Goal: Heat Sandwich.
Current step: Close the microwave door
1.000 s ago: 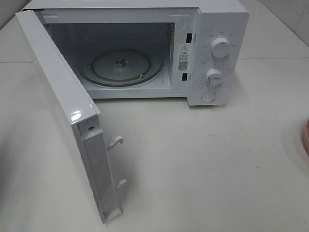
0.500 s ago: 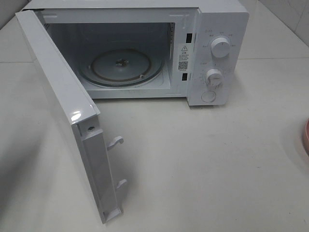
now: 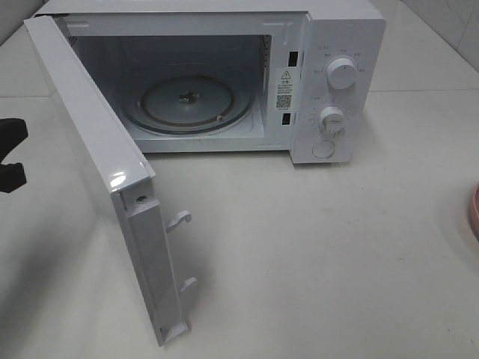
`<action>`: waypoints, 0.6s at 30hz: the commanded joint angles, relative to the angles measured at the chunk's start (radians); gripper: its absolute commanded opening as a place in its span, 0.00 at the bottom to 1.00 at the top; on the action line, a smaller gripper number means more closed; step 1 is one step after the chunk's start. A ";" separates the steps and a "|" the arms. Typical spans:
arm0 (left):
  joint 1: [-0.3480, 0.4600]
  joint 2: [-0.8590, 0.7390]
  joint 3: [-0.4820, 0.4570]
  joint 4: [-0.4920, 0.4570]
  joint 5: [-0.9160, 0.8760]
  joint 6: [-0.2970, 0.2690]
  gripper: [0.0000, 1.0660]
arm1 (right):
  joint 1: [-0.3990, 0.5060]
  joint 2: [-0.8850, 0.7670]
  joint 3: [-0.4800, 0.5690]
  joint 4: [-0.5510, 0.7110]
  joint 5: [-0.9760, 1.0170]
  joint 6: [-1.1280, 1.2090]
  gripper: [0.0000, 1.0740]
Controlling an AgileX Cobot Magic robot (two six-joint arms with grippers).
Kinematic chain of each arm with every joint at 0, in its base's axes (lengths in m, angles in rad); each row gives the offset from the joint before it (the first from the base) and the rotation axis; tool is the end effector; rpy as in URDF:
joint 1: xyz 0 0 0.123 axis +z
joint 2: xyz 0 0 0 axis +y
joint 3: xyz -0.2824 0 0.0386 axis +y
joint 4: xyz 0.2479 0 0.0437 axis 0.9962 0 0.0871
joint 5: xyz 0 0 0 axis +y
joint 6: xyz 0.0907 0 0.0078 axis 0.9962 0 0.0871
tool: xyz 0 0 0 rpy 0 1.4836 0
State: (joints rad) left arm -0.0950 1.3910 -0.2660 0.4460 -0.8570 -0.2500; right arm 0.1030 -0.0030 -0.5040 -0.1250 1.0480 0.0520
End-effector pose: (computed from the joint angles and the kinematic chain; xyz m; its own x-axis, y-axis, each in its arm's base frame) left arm 0.2137 -0.0501 0.1830 -0.2070 0.0704 -0.9758 0.4172 0.9085 -0.0229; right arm -0.0046 -0.0104 0.2798 -0.4329 -0.0554 -0.8997 -0.0101 0.9983 -0.0566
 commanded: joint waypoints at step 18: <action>-0.375 0.201 -0.076 -0.446 -0.073 0.240 0.00 | -0.004 -0.026 0.003 -0.004 -0.009 0.004 0.71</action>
State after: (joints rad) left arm -0.4570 1.5910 -0.3270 0.0000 -0.9040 -0.0170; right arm 0.1030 -0.0030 -0.5040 -0.1250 1.0480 0.0520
